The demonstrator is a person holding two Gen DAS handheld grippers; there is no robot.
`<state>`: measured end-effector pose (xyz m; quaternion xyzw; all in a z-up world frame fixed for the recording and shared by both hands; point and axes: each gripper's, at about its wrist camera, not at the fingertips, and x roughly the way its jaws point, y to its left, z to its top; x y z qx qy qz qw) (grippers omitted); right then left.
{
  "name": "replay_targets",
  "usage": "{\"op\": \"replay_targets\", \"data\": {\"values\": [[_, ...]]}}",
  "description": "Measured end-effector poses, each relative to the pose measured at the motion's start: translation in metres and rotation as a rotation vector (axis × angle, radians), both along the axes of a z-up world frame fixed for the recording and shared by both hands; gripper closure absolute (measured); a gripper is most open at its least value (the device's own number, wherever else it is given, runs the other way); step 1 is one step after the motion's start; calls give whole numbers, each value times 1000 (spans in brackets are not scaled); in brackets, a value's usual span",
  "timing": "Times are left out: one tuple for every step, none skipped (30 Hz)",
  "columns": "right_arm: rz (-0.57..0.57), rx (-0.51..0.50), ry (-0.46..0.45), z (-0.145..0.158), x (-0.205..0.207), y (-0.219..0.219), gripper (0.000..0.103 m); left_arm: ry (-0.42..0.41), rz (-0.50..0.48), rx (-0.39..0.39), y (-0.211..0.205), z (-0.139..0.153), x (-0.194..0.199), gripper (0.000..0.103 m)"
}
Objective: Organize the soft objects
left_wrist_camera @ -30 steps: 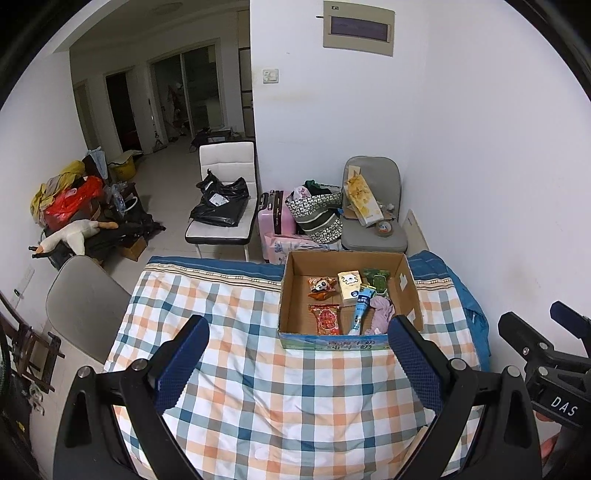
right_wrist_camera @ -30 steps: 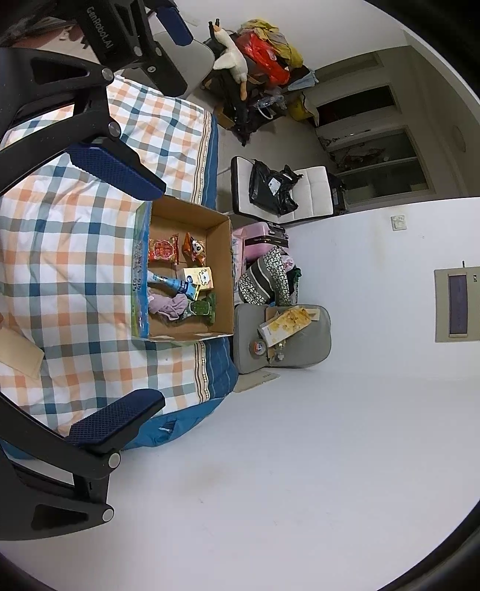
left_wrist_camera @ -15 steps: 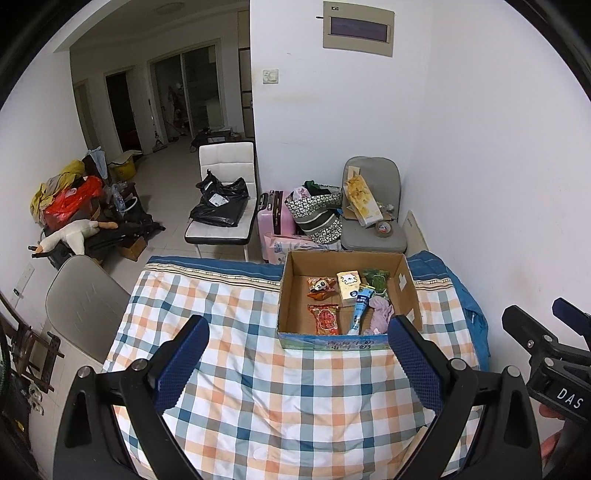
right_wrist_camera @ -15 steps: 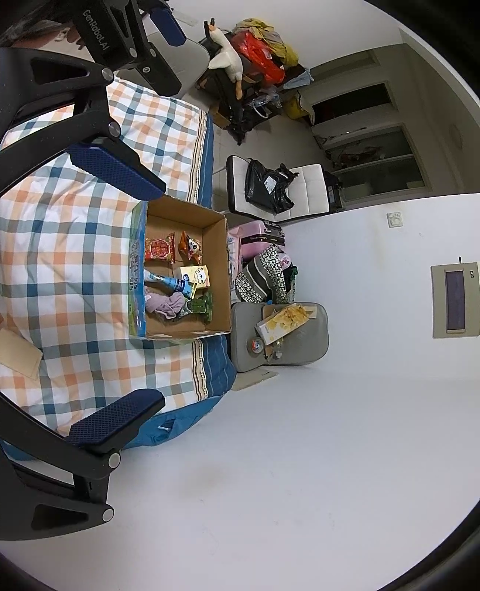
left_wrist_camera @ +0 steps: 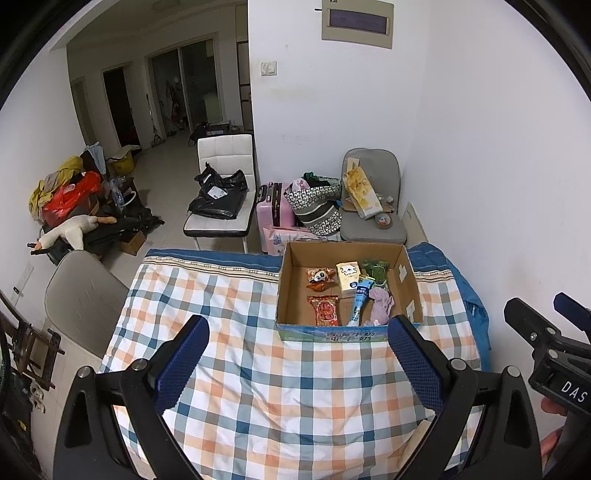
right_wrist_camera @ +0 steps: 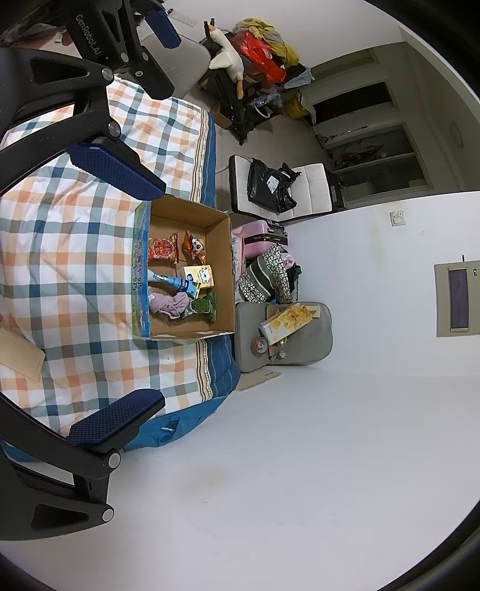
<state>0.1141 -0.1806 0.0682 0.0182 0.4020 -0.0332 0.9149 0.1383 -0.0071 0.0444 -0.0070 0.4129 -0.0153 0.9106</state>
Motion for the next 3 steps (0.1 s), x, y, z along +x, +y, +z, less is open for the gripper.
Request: {"op": "replay_targets", "data": {"values": [[-1, 1, -1, 0, 0, 0, 0, -1, -2, 0, 0, 0, 0, 4], [-1, 0, 0, -1, 0, 0, 0, 0, -2, 0, 0, -1, 0, 4], [1, 0, 0, 0, 0, 0, 0, 2, -2, 1, 0, -1, 0, 4]]}}
